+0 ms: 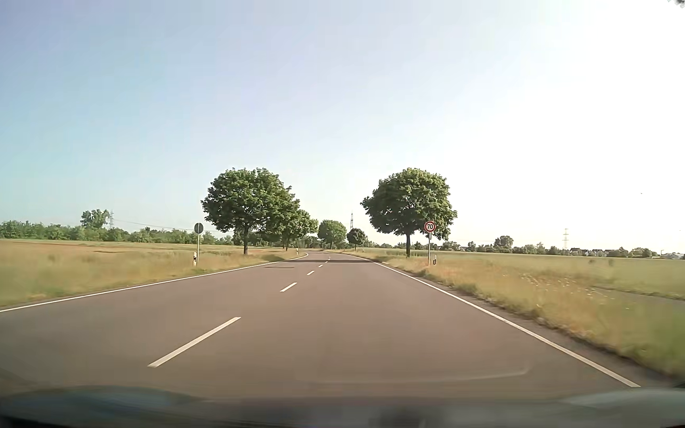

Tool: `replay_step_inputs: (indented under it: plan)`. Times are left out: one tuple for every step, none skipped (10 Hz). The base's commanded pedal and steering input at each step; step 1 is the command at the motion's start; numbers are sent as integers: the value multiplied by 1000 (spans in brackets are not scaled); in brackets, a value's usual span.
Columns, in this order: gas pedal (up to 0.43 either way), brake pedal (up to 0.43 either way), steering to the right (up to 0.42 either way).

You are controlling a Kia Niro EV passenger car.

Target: Follow the waypoints while adhering to traffic rules and regulations

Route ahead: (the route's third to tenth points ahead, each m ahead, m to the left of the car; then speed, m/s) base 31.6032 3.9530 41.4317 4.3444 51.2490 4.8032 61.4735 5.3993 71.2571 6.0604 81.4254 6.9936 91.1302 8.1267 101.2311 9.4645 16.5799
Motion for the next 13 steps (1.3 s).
replay_step_inputs:
  plan:
    - [197,30,-6]
    - [197,30,-6]
    - [197,30,-6]
    - [197,30,-6]
    - [197,30,-6]
    - [197,30,-6]
    - [197,30,-6]
    - [197,30,-6]
    - [197,30,-6]
    - [197,30,-6]
    - [197,30,-6]
    - [197,30,-6]
    - [197,30,-6]
